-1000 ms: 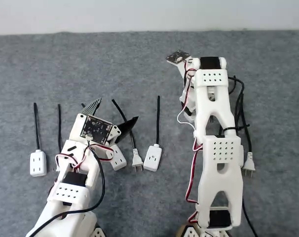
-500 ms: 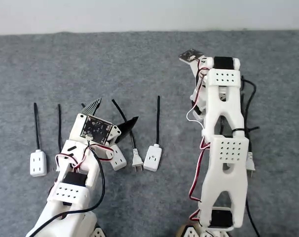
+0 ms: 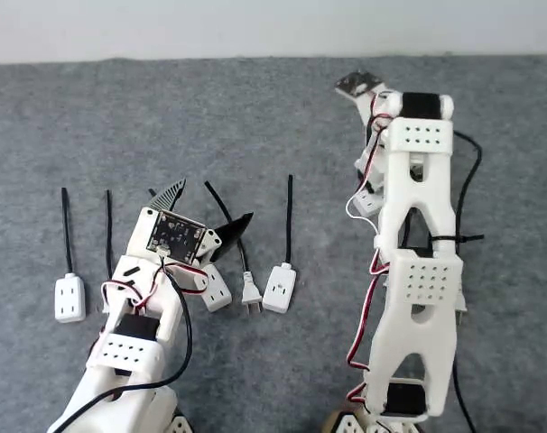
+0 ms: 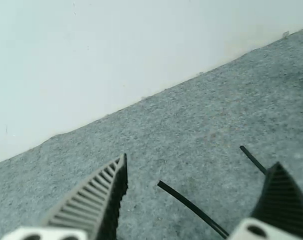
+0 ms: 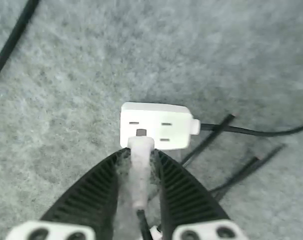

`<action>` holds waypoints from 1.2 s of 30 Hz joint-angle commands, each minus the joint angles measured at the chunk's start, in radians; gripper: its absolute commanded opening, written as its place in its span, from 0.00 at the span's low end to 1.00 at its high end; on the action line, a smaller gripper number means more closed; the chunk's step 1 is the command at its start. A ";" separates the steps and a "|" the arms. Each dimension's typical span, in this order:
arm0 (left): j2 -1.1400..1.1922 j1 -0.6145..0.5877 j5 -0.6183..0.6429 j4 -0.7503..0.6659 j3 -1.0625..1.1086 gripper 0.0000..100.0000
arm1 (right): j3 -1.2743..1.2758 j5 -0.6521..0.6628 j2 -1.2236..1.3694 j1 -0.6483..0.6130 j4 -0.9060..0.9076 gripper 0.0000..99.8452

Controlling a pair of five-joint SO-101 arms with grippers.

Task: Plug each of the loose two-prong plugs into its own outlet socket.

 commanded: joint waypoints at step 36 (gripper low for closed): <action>0.114 -0.002 -0.003 -0.107 -0.082 0.41 | -0.026 0.048 -0.005 0.217 -0.125 0.01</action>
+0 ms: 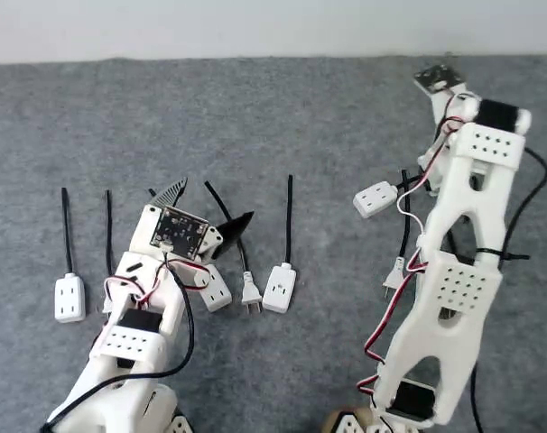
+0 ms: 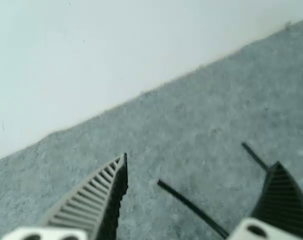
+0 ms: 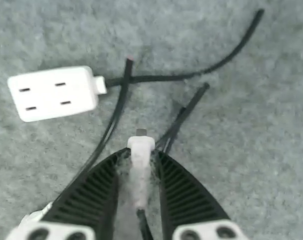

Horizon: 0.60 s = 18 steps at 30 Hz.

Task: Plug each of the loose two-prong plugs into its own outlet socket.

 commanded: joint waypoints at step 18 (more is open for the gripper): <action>0.003 -0.002 -0.003 -0.029 -0.064 0.41 | -0.035 0.009 -0.111 -0.199 0.117 0.01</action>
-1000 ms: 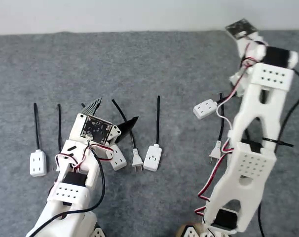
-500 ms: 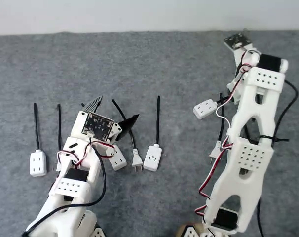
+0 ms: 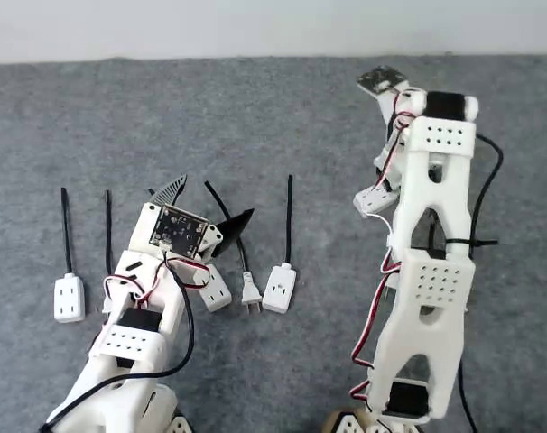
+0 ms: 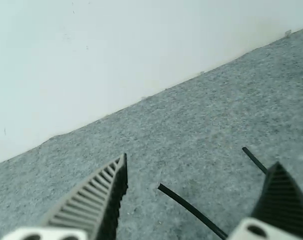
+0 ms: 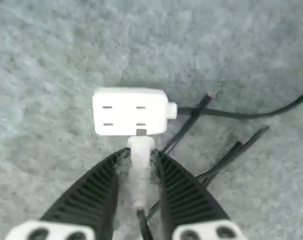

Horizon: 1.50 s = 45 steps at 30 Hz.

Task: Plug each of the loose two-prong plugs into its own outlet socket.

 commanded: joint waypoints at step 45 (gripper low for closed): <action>0.003 -0.002 -0.003 -0.028 -0.051 0.41 | 0.032 0.014 0.018 -0.094 -0.035 0.01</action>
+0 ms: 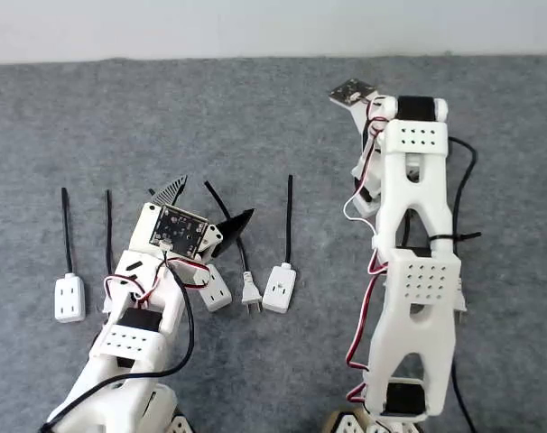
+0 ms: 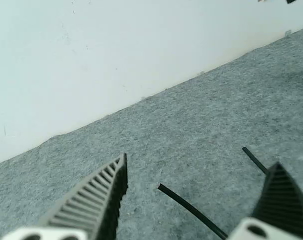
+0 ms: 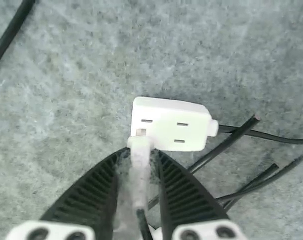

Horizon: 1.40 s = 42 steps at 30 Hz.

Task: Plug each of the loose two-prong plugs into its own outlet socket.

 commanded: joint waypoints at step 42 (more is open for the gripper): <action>0.003 -0.002 -0.003 -0.028 -0.051 0.41 | -0.044 0.014 0.145 -0.010 -0.082 0.06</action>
